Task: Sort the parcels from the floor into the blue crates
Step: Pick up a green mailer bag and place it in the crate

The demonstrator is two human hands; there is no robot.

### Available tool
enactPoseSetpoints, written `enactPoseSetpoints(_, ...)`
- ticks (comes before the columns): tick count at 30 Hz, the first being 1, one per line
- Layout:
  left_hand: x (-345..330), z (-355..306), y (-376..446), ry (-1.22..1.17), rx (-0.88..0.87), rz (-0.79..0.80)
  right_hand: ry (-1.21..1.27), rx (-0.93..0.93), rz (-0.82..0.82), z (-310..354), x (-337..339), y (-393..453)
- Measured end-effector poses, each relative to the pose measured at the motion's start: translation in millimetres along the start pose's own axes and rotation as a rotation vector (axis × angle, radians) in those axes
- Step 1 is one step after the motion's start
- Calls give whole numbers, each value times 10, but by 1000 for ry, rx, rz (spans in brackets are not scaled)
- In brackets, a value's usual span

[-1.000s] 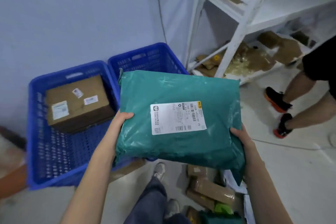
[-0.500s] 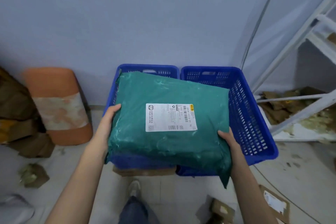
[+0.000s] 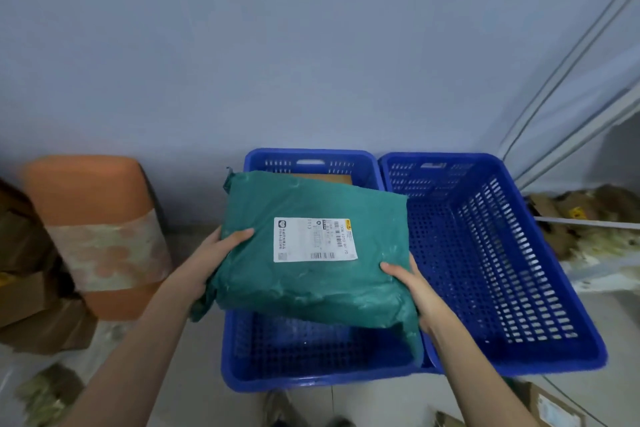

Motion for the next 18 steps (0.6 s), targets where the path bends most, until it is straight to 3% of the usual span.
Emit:
enactPoseSetpoints(5, -39, 160, 628, 57, 38, 10, 1, 13, -106, 71, -135, 572)
enactPoseSetpoints(10, -143, 425, 1339, 16, 42, -39, -203, 58, -112, 144, -268, 1373)
enactPoseSetpoints(18, -236, 488, 2402, 175, -134, -234, -245, 53, -116, -35, -506, 2501)
Point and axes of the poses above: each hand's wrist, its own y-axis towards the middle knuckle, its own x-axis out of the back of the hand, z = x × y, the point moved 6 cm from there along y, towards the middle knuckle, and after that the axes turned 9 degrees about -z, right-handed, at the moved point
